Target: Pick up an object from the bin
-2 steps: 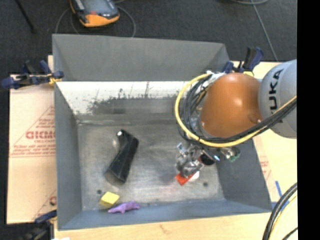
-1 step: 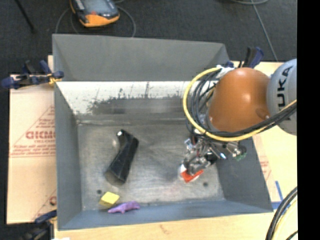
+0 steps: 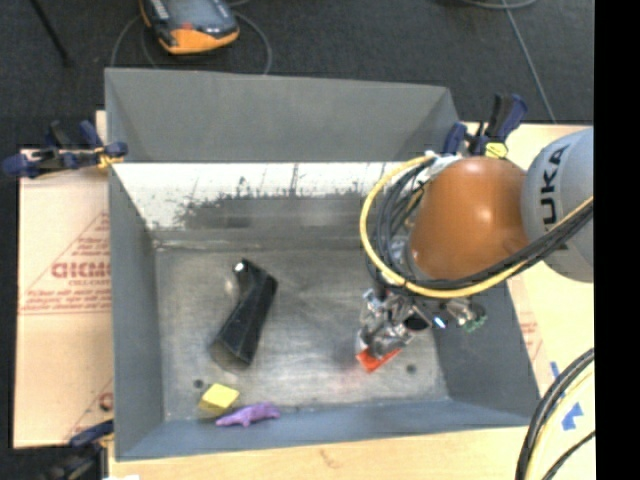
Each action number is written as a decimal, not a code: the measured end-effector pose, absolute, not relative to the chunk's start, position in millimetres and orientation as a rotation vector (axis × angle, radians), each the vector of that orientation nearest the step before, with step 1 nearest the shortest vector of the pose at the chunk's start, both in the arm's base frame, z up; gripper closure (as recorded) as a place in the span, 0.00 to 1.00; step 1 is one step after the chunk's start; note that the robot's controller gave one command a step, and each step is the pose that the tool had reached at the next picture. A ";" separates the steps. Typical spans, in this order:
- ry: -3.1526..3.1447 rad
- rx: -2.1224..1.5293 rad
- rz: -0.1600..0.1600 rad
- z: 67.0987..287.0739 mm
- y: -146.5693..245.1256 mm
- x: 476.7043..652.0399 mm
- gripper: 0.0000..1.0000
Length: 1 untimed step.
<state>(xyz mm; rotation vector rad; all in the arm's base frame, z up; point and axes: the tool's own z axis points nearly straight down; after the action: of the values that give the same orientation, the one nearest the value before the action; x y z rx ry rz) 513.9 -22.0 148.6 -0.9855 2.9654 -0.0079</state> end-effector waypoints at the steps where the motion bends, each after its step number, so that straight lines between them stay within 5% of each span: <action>1: 2.972 -1.060 0.012 144.8 -33.6 490.6 1.00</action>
Offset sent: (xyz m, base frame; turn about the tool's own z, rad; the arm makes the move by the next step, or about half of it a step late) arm -0.0304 0.0246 0.1615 -0.0504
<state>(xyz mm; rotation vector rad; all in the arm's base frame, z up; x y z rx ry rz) 490.6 -33.6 144.8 -1.0604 2.9719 0.0122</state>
